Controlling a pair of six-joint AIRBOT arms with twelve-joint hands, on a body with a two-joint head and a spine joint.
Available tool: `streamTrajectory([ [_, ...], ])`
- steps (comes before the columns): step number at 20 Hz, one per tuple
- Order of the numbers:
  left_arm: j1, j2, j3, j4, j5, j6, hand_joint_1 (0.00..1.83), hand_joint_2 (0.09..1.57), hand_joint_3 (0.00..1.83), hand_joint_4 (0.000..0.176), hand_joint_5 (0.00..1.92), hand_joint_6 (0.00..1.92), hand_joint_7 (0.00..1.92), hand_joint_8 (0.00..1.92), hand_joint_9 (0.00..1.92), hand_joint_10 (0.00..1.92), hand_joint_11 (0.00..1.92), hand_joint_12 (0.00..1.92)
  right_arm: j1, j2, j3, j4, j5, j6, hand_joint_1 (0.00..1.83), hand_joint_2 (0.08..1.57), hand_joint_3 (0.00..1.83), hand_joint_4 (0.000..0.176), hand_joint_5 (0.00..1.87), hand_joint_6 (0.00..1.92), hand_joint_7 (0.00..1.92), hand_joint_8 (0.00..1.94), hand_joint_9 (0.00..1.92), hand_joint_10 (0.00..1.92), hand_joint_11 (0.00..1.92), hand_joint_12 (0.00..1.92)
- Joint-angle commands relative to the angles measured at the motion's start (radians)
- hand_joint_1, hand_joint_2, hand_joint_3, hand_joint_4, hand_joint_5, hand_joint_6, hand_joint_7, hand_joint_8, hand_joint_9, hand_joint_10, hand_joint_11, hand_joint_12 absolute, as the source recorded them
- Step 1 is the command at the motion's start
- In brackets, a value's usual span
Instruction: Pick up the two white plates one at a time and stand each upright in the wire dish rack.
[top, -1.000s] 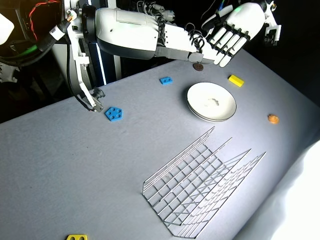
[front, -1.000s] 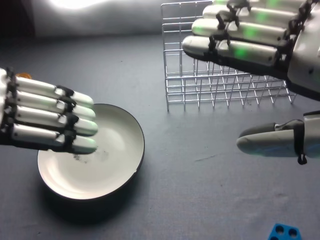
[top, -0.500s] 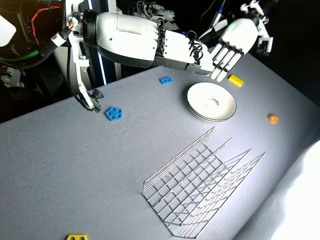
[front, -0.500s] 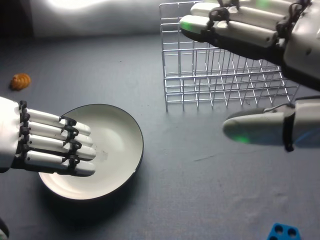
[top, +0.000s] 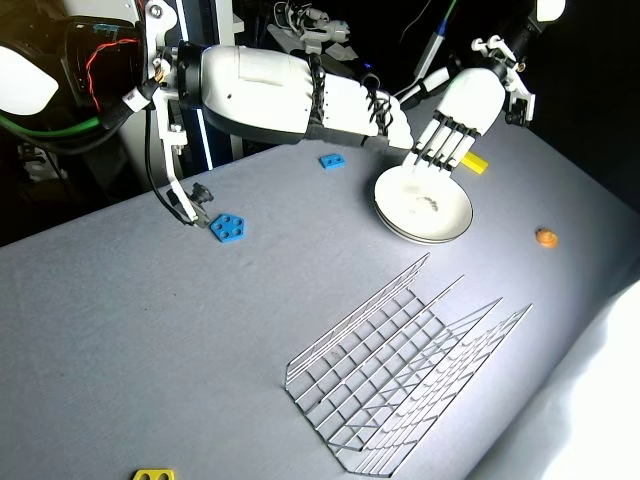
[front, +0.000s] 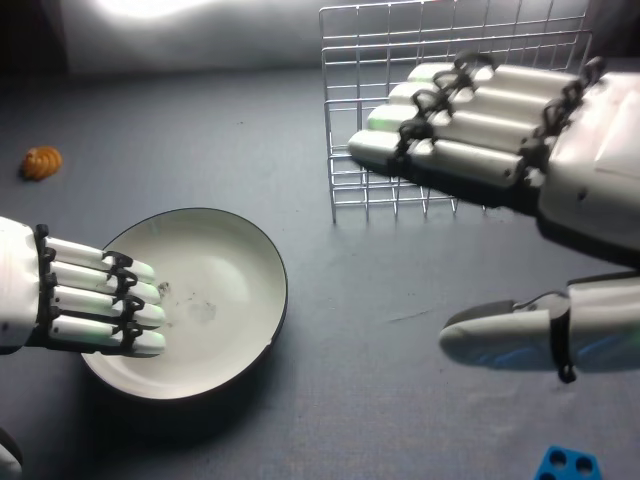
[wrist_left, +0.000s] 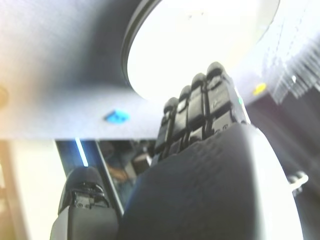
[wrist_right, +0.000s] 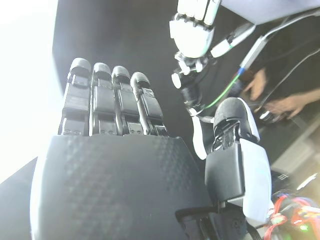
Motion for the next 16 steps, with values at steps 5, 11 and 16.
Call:
streamTrajectory([
  [5,0.022,-0.021,0.037,-0.066,-0.012,0.012,0.00,1.04,0.01,0.000,0.00,0.00,0.00,0.00,0.00,0.00,0.00,0.00,0.015,-0.002,-0.004,0.010,0.198,0.058,0.00,1.14,0.00,0.000,0.00,0.00,0.00,0.00,0.00,0.00,0.00,0.00],
  [11,0.034,-0.026,0.044,-0.069,-0.019,0.013,0.00,1.05,0.01,0.000,0.00,0.00,0.00,0.00,0.00,0.00,0.00,0.00,0.012,-0.001,-0.005,0.010,0.198,0.054,0.00,1.13,0.00,0.000,0.00,0.00,0.01,0.00,0.00,0.00,0.00,0.00],
  [16,0.049,-0.033,0.053,-0.070,-0.018,-0.024,0.00,1.05,0.01,0.000,0.00,0.00,0.00,0.00,0.00,0.00,0.00,0.00,0.008,-0.001,-0.005,0.009,0.198,0.046,0.00,1.13,0.00,0.000,0.00,0.00,0.00,0.00,0.00,0.00,0.00,0.00],
])
